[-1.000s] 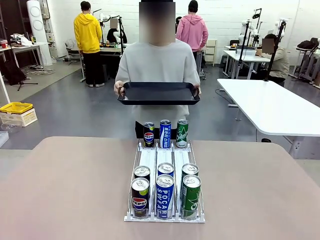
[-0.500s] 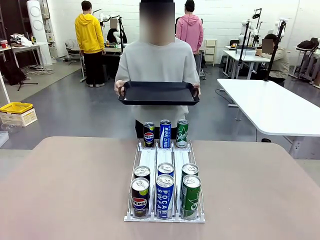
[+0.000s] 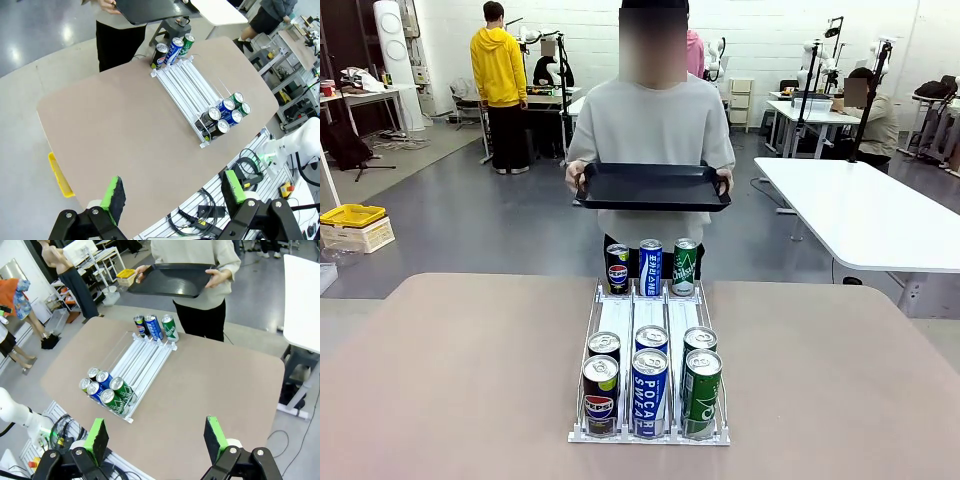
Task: Retrieve and hand over the desired beverage to the person.
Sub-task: Pick up a can of the same type that the person held from the Automatic Can Dispenser.
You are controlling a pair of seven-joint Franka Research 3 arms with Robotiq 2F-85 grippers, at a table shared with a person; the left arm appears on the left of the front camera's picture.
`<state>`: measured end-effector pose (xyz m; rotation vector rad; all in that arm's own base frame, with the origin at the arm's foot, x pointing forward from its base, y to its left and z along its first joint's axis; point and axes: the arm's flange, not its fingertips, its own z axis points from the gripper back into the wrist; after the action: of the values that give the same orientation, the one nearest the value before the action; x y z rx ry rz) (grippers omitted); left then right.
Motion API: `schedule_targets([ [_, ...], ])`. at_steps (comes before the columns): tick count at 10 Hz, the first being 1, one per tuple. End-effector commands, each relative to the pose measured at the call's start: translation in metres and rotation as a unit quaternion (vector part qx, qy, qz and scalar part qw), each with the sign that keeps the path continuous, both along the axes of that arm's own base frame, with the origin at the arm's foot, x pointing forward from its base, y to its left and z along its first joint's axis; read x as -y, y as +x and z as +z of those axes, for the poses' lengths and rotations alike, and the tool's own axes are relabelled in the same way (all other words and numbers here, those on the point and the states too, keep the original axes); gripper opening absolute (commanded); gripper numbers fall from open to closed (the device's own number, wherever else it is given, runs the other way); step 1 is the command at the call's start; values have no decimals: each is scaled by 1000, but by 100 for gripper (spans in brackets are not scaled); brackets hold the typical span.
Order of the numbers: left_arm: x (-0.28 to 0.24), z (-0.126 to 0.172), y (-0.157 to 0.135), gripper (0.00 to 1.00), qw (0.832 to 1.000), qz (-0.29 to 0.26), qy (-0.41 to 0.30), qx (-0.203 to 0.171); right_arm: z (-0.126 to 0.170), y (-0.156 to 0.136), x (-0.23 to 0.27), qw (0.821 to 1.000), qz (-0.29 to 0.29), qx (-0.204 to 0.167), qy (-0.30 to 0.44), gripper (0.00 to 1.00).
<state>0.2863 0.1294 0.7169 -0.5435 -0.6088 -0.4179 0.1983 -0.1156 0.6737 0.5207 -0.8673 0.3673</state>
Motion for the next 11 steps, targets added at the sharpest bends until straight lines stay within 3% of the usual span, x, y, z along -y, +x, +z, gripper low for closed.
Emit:
schedule_targets([
  [1, 0, 1, 0, 100, 1000, -10, -4, 7, -1, 0, -2, 1000, 5, 1, 2, 100],
  [11, 0, 1, 0, 100, 1000, -10, -4, 7, -1, 0, -2, 1000, 5, 1, 2, 100],
])
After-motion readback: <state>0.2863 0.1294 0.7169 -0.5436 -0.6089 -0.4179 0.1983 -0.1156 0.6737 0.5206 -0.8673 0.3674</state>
